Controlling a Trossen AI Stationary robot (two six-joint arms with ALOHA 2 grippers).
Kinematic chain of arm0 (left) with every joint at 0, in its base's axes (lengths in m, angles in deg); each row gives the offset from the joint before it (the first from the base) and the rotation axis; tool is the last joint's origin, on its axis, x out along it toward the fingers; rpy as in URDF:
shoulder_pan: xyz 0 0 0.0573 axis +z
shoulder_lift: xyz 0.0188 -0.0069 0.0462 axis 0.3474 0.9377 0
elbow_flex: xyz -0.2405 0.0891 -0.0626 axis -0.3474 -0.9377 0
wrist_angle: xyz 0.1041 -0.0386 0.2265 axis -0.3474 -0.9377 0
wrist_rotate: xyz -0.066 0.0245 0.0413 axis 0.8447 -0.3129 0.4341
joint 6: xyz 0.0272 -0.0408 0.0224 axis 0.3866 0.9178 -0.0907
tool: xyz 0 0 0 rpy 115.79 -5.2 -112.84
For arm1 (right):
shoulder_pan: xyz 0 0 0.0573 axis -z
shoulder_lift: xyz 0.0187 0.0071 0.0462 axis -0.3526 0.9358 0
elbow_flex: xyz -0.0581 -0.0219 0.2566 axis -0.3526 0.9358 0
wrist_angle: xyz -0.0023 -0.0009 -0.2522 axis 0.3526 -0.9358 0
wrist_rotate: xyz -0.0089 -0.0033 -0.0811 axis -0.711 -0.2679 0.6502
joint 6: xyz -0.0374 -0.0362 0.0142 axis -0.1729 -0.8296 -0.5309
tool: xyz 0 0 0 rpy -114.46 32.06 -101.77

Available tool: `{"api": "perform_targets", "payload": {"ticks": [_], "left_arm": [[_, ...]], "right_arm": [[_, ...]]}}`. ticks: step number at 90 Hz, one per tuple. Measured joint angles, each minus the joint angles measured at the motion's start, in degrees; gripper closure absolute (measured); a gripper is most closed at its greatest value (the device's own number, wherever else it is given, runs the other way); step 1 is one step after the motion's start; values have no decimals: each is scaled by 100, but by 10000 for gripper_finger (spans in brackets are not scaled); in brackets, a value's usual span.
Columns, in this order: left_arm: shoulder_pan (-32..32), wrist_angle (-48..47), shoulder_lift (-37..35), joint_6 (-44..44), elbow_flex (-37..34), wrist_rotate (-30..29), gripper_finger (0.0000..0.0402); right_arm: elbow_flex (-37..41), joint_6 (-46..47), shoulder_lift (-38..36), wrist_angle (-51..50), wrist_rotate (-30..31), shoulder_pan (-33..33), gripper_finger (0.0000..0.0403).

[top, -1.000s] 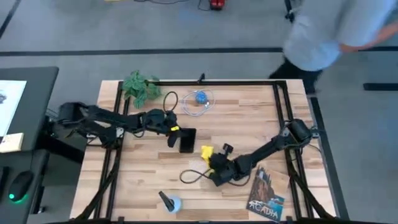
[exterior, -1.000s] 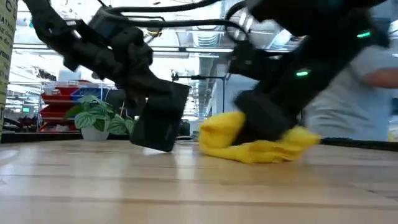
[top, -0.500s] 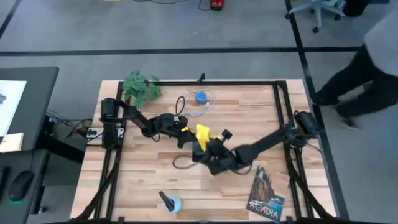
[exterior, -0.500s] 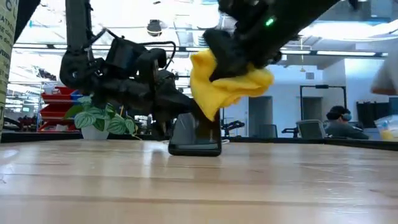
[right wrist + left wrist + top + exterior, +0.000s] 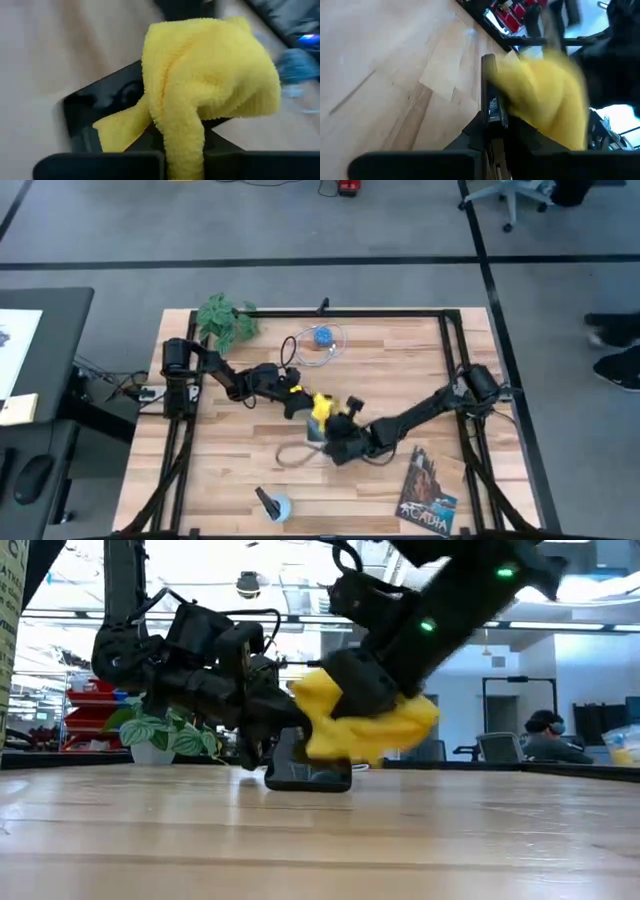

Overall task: Apply microfiber cloth
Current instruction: Wipe the cellphone using a microfiber cloth

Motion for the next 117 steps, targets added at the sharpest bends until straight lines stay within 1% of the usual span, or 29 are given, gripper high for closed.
{"api": "perform_targets", "payload": {"ticks": [11, 18, 25, 37, 57, 64, 71, 77, 93, 104, 113, 117], "left_arm": [[0, 91, -7, -43, 0, -102, 382], [-2, 185, -11, -55, 6, -128, 382], [-7, 233, -11, -44, 4, -134, 382], [-47, 247, -11, 1, 6, -213, 381], [-176, 218, -15, 7, 9, -211, 381], [-206, 207, -13, 21, 9, -210, 380], [-232, 205, -13, 12, 9, -216, 380], [-240, 201, -7, 25, 4, -202, 380], [-243, 196, -4, 39, 2, -96, 379], [-247, 217, -4, 23, 2, -87, 379], [-257, 221, -4, 24, 2, -87, 379], [-269, 228, -4, 22, 4, -92, 379]], "right_arm": [[-269, -36, 339, 11, -282, -151, 394], [-502, -275, 550, -31, -642, -212, 395], [-803, -560, 748, -162, -730, -208, 395], [-1289, -675, 860, -874, -322, -75, 395], [-1682, -661, 792, -1726, 662, 83, 395], [-1730, -522, 792, -1846, 823, 114, 395], [-1738, -284, 806, -1864, 836, 131, 395], [-1741, -240, 819, -1866, 714, 130, 395], [-1758, -269, 814, -1927, -18, 54, 393], [-1749, -537, 821, -1960, -390, 1, 384], [-1756, -705, 821, -2039, -775, 16, 390], [-1758, -709, 820, -2144, -818, 17, 393]]}}
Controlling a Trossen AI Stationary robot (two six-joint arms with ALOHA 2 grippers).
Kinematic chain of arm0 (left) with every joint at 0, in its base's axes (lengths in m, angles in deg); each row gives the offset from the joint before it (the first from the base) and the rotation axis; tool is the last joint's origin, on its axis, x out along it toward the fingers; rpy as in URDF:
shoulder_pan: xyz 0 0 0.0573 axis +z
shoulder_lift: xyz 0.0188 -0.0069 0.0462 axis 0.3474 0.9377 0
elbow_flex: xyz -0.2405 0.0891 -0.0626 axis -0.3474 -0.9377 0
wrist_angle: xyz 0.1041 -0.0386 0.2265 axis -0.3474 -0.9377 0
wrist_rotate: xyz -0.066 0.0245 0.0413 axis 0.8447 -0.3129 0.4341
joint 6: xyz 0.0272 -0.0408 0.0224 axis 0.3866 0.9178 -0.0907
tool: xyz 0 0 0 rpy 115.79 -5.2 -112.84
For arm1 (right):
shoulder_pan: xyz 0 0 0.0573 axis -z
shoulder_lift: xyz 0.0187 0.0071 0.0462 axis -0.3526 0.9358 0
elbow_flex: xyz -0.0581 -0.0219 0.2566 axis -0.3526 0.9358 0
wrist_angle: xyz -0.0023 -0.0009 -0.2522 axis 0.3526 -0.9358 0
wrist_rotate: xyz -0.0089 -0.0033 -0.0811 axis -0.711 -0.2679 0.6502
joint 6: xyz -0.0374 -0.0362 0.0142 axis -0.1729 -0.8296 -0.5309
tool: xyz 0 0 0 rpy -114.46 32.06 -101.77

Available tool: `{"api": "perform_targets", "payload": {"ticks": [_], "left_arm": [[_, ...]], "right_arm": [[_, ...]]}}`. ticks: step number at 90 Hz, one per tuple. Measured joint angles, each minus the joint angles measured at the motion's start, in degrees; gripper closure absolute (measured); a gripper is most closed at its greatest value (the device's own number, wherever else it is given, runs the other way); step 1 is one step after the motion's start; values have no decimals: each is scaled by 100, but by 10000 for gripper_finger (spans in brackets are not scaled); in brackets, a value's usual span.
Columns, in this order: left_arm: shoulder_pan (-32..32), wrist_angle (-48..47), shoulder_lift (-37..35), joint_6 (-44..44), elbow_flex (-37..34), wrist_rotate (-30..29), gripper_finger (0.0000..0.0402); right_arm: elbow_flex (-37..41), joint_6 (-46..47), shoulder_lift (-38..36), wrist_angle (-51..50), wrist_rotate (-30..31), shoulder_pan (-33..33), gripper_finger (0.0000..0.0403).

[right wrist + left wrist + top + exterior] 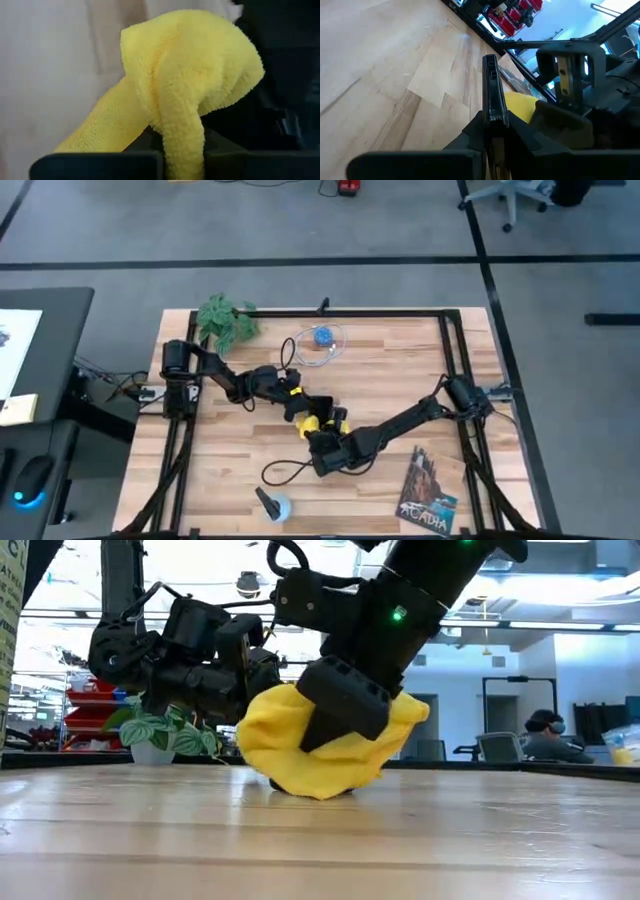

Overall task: Apply microfiber cloth
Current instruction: Wipe the cellphone using a microfiber cloth

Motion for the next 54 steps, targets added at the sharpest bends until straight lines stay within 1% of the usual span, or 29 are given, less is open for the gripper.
{"api": "perform_targets", "payload": {"ticks": [8, 14, 22, 28, 33, 37, 41, 47, 54], "left_arm": [[-4, -3, -3, -9, 7, -33, 379], [-4, -12, -10, -28, 7, -29, 379], [-16, -72, -11, -40, 5, 82, 379], [-38, -112, -11, -47, 5, 145, 379], [-53, -119, -11, -51, 5, 138, 379], [-64, -128, -11, -55, 5, 128, 379], [-77, -125, -11, -62, 5, 112, 379], [-85, -127, -11, -66, 5, 85, 379], [-85, -130, -11, -66, 4, 69, 379]], "right_arm": [[11, 85, -144, -386, 65, -27, 395], [37, 252, -322, -867, 350, -81, 395], [42, 687, -623, -1668, 1204, -164, 395], [39, 1213, -859, -2308, 1874, -221, 395], [28, 1629, -974, -2767, 2140, -238, 395], [32, 1791, -1006, -3117, 2099, -236, 395], [38, 1814, -998, -3340, 1921, -236, 395], [39, 1683, -913, -3444, 1528, -236, 391], [83, 1345, -769, -3229, 893, -238, 384]]}}
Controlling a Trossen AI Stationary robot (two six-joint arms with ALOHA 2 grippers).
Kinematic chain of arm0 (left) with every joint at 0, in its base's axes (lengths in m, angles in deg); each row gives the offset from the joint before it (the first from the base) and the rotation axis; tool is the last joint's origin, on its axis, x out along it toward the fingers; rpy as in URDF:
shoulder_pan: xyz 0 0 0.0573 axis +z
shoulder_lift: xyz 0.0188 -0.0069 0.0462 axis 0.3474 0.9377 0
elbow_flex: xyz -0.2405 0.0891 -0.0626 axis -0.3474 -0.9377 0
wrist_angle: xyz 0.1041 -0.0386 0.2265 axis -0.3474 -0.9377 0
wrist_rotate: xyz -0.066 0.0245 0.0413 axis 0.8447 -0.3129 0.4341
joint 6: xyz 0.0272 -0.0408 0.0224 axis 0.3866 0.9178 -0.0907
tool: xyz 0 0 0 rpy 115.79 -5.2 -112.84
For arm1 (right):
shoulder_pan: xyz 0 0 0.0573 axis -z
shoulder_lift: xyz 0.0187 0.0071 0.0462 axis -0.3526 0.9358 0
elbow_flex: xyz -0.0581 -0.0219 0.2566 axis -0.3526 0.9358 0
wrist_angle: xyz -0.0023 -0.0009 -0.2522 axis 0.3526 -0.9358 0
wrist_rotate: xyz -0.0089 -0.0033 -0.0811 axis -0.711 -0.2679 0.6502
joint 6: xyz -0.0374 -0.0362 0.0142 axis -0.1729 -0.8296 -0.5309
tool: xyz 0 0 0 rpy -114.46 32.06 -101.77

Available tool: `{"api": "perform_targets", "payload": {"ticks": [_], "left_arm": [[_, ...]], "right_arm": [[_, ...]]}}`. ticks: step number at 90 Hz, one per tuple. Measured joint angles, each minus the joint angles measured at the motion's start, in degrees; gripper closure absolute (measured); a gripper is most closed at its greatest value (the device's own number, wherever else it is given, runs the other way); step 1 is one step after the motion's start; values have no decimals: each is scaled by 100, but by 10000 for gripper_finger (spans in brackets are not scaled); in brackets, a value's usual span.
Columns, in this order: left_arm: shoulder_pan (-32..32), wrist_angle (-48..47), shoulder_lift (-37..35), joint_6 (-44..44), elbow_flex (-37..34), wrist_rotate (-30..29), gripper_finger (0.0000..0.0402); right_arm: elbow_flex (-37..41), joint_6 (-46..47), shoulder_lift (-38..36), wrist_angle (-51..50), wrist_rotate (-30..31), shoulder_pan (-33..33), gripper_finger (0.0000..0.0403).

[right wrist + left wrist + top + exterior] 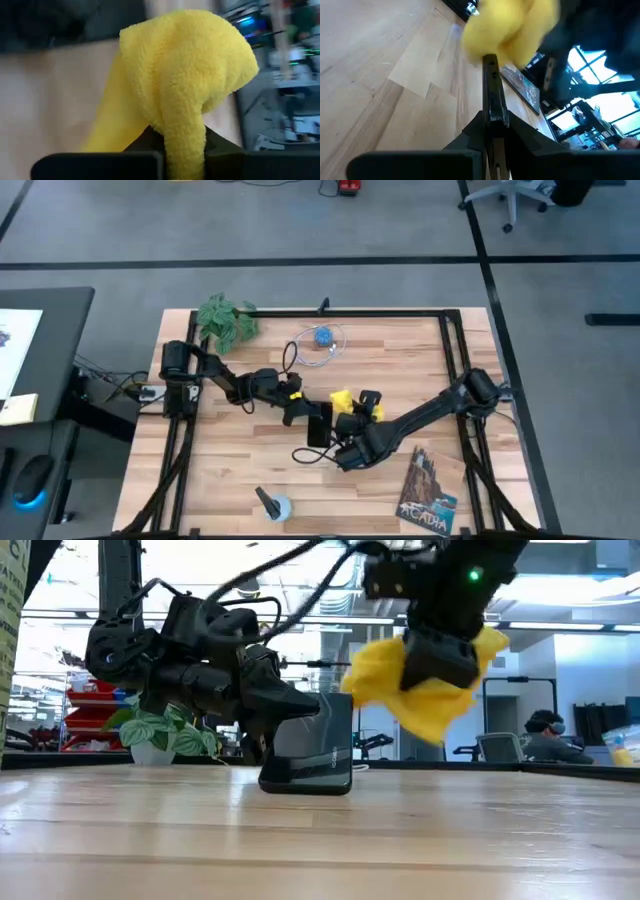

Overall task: Apply microfiber cloth
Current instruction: Wipe the cellphone using a microfiber cloth

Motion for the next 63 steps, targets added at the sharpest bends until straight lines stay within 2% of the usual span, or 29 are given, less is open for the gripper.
{"api": "perform_targets", "payload": {"ticks": [10, 17, 34, 51, 63], "left_arm": [[0, -4, -2, 0, -1, -22, 379], [0, -9, -2, 0, -1, -39, 379], [4, -10, -2, 0, -1, -55, 379], [4, -11, 0, -3, -1, -63, 379], [7, -13, 0, -17, -1, -66, 379]], "right_arm": [[198, -448, 288, 701, -1113, -4, 368], [235, -825, 441, 846, -1644, -34, 350], [173, -890, 272, 749, -2240, -93, 266], [89, -679, -341, 1104, -2725, -181, 164], [132, -270, -582, 1288, -2870, -160, 124]]}}
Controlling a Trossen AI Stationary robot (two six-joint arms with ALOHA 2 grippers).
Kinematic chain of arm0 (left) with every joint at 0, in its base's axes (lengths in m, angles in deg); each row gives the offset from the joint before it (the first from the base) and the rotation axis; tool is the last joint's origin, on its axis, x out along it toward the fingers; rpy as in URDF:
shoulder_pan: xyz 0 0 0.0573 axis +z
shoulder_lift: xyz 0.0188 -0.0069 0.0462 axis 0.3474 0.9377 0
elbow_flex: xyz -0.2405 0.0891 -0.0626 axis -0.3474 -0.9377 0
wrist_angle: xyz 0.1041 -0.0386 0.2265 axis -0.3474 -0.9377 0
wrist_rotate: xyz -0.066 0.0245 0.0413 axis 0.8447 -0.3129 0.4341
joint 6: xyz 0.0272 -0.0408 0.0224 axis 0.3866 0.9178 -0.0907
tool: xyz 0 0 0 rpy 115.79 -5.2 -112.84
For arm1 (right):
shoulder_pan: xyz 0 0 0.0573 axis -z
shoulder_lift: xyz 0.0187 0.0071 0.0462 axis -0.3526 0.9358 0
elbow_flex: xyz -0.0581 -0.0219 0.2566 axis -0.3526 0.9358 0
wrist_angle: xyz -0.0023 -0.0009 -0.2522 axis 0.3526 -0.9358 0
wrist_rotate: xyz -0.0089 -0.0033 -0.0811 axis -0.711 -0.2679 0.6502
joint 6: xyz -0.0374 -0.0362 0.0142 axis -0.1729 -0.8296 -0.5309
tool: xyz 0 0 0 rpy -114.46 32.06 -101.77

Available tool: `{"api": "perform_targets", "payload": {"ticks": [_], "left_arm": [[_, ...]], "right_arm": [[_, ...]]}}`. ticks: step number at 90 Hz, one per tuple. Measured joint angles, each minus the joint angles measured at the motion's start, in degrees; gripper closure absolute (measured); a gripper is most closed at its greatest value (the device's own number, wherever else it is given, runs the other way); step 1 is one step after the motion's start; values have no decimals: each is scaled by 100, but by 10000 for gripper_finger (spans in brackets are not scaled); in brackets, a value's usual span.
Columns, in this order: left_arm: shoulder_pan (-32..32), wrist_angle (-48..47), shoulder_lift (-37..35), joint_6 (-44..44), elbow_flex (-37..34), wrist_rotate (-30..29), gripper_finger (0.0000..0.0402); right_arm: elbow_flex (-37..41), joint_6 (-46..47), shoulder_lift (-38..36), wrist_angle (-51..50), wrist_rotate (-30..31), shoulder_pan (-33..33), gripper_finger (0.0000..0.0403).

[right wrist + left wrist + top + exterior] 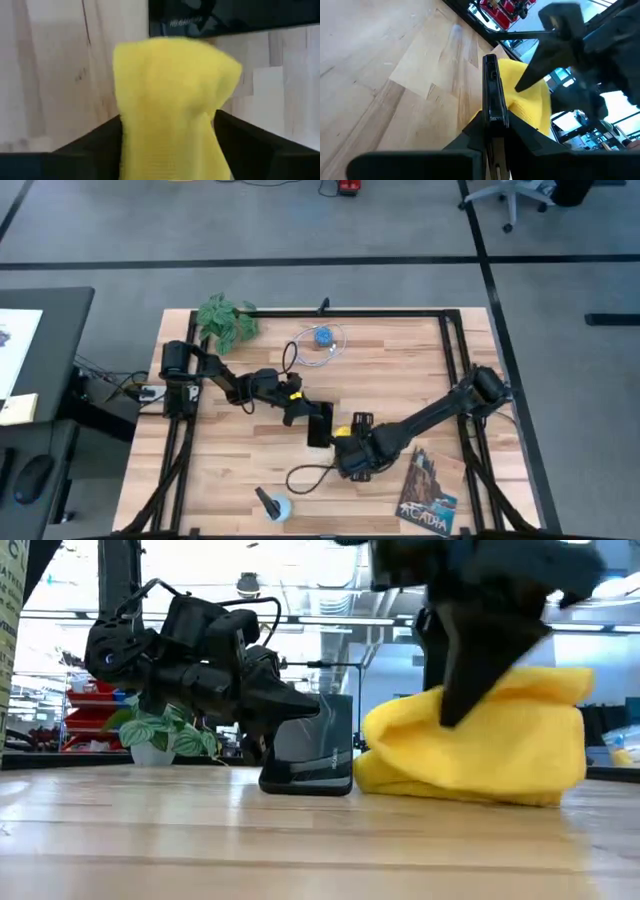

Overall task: Apply microfiber cloth
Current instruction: Wipe the cellphone using a microfiber cloth

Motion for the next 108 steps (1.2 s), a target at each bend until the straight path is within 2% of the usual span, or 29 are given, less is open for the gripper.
{"api": "perform_targets", "payload": {"ticks": [10, 23, 34, 40, 53, 71, 80, 86, 93, 108], "left_arm": [[0, -1, 0, -5, 0, 0, 379], [0, -2, 0, -7, 0, 39, 379], [0, 2, 2, -30, 0, 58, 379], [0, 0, 2, -36, 0, 66, 379], [0, -1, 2, -46, 0, 68, 379], [0, 2, 4, -52, 0, 72, 379], [0, 0, 4, -57, 1, 73, 379], [0, -3, 4, -55, 0, 74, 379], [0, -1, 4, -57, -2, 75, 379], [0, -5, 4, -54, 0, 76, 379]], "right_arm": [[142, 192, -78, 210, -32, 29, 114], [222, 153, -105, 808, -753, 26, 112], [212, 153, -285, 1244, -1039, 22, 112], [211, 154, -335, 1180, -1019, 23, 112], [217, 486, -261, 614, -560, 40, 112], [412, 693, 176, 1061, -446, 2, 113], [453, 1051, 413, 949, -388, -15, 123], [460, 1320, 595, 850, -331, -13, 143], [442, 1541, 690, 825, -288, -35, 188], [451, 1927, 647, 782, 38, -218, 354]]}}
